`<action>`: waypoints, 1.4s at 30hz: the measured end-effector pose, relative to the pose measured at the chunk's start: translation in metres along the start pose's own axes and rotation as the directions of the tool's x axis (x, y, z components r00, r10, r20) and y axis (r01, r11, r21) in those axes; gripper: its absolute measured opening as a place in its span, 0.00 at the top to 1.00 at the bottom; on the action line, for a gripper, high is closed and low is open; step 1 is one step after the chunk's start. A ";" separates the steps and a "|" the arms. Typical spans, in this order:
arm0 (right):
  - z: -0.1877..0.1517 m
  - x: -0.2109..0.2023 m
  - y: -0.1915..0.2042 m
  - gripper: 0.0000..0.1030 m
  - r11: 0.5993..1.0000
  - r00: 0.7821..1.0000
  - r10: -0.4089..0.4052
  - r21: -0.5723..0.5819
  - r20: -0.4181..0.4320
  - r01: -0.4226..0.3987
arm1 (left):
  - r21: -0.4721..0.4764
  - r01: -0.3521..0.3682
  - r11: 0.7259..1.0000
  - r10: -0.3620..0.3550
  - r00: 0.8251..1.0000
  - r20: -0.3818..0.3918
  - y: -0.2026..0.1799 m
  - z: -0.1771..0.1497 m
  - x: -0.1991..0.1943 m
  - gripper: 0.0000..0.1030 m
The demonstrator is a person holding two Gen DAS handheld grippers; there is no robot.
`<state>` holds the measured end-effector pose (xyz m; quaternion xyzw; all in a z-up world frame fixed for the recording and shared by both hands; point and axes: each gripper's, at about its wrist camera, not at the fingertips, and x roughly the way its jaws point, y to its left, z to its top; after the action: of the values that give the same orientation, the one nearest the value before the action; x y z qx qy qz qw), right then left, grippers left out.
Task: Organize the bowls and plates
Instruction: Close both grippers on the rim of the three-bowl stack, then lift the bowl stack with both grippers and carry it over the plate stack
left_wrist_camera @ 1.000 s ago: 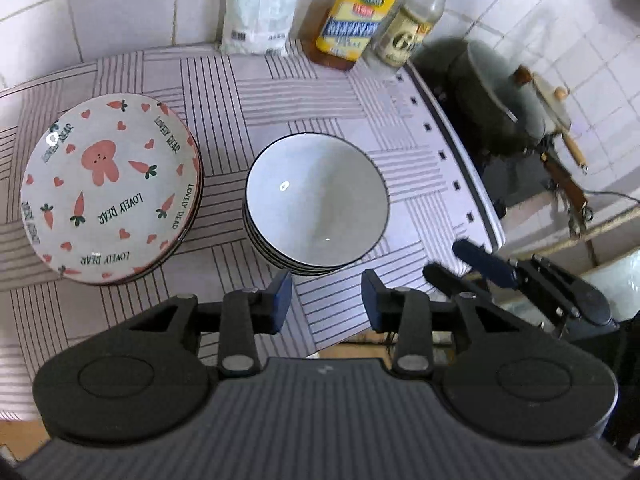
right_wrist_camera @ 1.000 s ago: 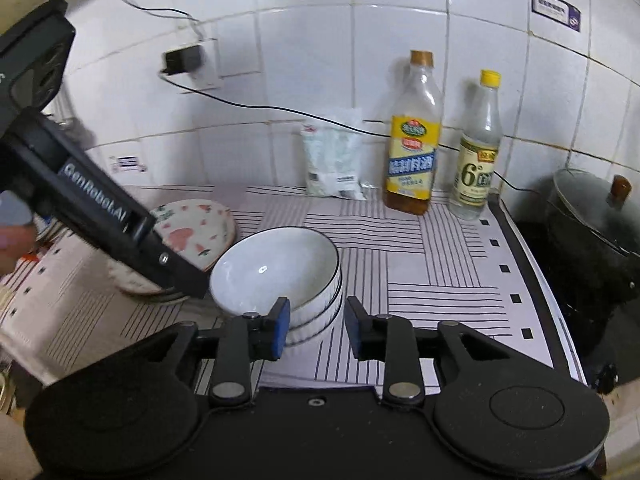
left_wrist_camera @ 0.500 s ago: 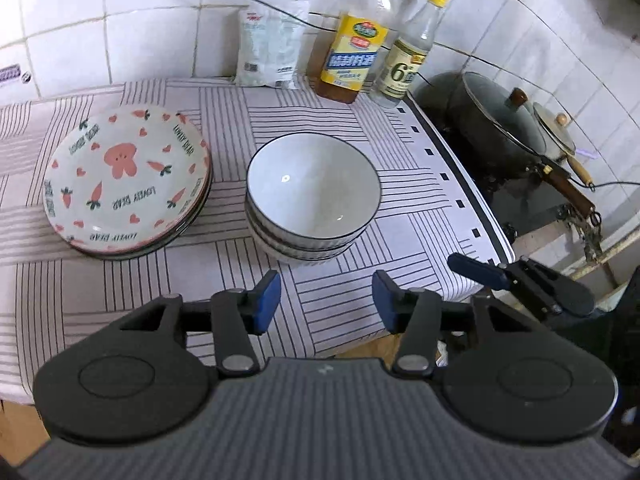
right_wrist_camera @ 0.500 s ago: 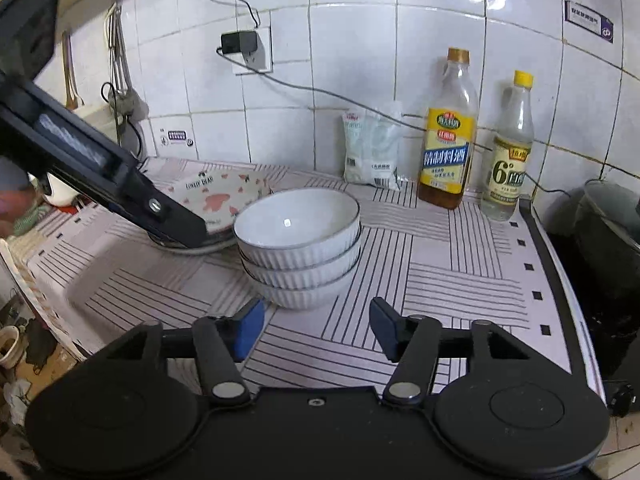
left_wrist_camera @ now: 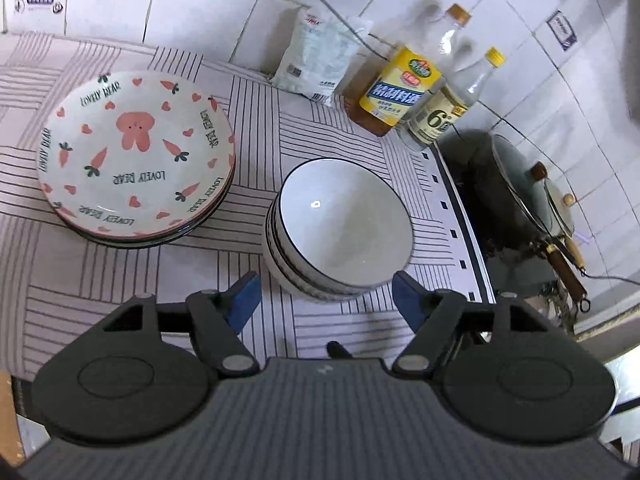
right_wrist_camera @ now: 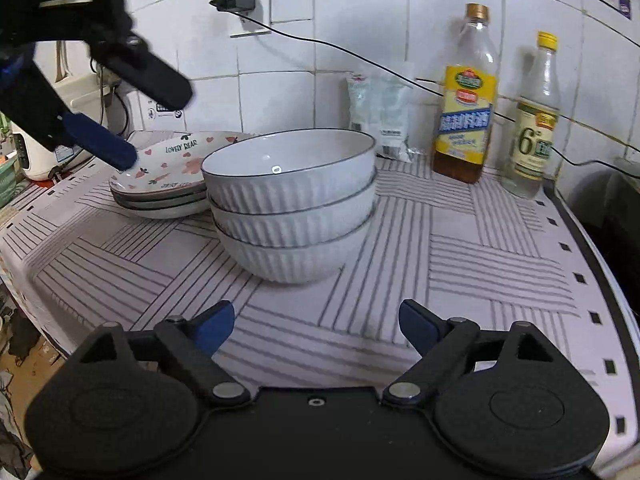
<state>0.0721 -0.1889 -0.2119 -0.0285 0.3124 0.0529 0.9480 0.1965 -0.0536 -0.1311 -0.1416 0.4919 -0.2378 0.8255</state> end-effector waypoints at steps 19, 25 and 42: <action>0.020 0.072 -0.007 0.00 0.992 0.991 0.124 -0.027 0.058 -0.122 | -0.043 -0.020 0.999 0.016 0.996 -0.091 0.034 0.023 0.098 0.57; 0.019 0.071 -0.008 0.00 0.990 0.988 0.138 -0.020 0.063 -0.137 | -0.094 -0.028 0.995 0.020 0.996 -0.088 0.039 0.022 0.094 0.64; 0.014 0.063 0.008 0.00 0.996 0.993 0.087 -0.038 0.083 -0.084 | 0.102 -0.074 0.992 0.081 0.994 -0.067 0.022 0.016 0.092 0.62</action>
<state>0.1298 -0.1747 -0.2382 -0.0292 0.2722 0.1002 0.9566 0.2529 -0.0838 -0.2021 -0.0725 0.5136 -0.2347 0.8221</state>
